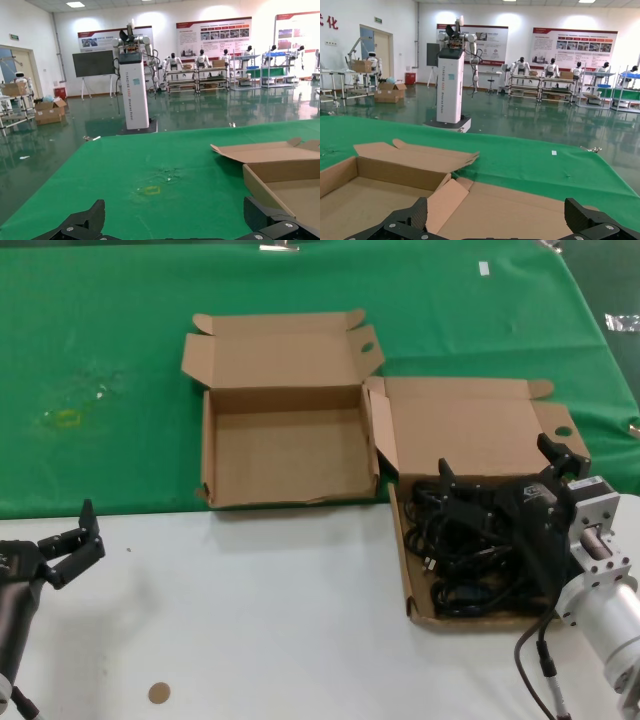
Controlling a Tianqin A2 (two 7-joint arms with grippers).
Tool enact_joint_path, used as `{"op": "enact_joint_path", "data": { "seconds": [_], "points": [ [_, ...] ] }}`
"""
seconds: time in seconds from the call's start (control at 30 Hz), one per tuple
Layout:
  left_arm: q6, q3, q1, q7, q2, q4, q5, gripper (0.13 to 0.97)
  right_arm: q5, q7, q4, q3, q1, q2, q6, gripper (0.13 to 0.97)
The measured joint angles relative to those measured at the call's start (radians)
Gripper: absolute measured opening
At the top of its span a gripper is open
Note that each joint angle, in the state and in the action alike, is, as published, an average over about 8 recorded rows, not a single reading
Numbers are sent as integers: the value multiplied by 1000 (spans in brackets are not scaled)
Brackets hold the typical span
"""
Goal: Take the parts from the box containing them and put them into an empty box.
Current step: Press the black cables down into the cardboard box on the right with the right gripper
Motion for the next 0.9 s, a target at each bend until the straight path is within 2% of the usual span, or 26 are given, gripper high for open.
{"op": "enact_joint_path", "data": {
  "seconds": [0.9],
  "points": [
    [0, 0, 0, 0, 0, 0, 0, 965, 0, 0, 0, 0, 0, 0, 0, 966]
  ]
}}
